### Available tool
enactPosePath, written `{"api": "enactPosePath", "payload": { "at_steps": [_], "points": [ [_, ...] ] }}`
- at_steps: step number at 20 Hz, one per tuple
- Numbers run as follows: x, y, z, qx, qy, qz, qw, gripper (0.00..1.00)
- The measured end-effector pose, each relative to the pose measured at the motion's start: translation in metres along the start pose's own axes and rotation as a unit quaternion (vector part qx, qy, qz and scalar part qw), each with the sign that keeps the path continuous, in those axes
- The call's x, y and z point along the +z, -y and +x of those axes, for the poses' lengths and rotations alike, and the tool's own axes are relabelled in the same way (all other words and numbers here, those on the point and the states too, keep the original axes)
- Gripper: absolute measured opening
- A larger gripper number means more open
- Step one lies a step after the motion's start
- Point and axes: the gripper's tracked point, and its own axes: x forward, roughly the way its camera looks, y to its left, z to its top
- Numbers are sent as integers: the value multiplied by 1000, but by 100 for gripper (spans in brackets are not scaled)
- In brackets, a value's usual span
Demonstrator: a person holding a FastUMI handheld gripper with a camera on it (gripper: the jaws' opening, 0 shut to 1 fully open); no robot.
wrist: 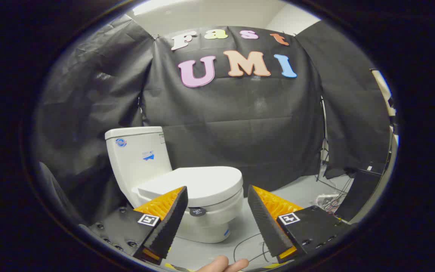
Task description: Open the toilet lid.
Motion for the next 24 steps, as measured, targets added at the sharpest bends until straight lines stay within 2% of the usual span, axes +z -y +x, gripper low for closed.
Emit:
{"api": "enactPosePath", "payload": {
  "at_steps": [10,18,24],
  "points": [
    [-1,4,-16,-23,3,11,1000,99],
    [-23,-3,-10,-9,-22,2,1000,98],
    [-56,-24,14,30,-66,-16,997,99]
  ]
}}
